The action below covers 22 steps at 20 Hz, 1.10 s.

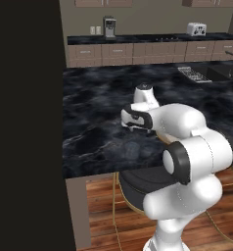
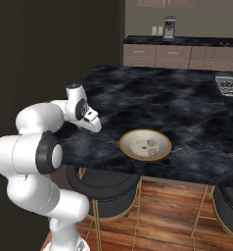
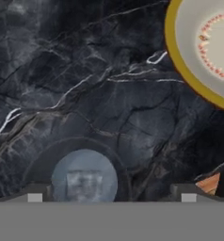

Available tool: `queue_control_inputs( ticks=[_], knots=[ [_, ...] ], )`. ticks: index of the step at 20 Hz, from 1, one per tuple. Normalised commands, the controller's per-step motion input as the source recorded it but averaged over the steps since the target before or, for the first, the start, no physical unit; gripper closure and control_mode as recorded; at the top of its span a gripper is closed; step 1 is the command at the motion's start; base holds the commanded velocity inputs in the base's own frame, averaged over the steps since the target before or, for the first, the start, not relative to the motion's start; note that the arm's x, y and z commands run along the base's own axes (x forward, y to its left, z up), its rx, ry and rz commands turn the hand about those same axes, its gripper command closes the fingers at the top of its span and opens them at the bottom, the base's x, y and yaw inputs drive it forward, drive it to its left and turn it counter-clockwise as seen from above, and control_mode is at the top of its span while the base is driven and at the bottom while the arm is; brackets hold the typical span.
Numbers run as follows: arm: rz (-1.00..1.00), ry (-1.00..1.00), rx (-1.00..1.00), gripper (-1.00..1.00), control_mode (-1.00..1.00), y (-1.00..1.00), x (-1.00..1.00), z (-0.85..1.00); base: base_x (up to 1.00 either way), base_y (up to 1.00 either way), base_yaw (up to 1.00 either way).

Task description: There are four ice cubes in the ice bowl. Place two ice cubes in each glass of water.

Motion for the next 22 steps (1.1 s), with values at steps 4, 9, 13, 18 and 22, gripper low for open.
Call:
queue_control_inputs(
  ticks=[4, 9, 13, 18, 22],
  knots=[
    [-0.02, 0.0, 0.0, -1.0, -1.0, -1.0, 0.0, 0.01, 0.0, 0.0, 0.0],
    [0.0, 0.0, 0.0, -1.0, -1.0, -1.0, 0.09, 0.07, 0.0, 0.0, 0.0],
    [0.0, 0.0, 0.0, -1.0, -1.0, -0.89, 0.11, 0.04, 0.0, 0.0, 0.0],
    [-0.02, 0.0, 0.01, -1.0, -1.0, -0.89, 0.29, 0.0, 0.0, 0.0, 0.0],
    [-0.14, 0.0, 0.0, -1.0, -1.0, -0.61, 0.56, 0.0, 0.0, 0.0, 0.0]
  ],
)
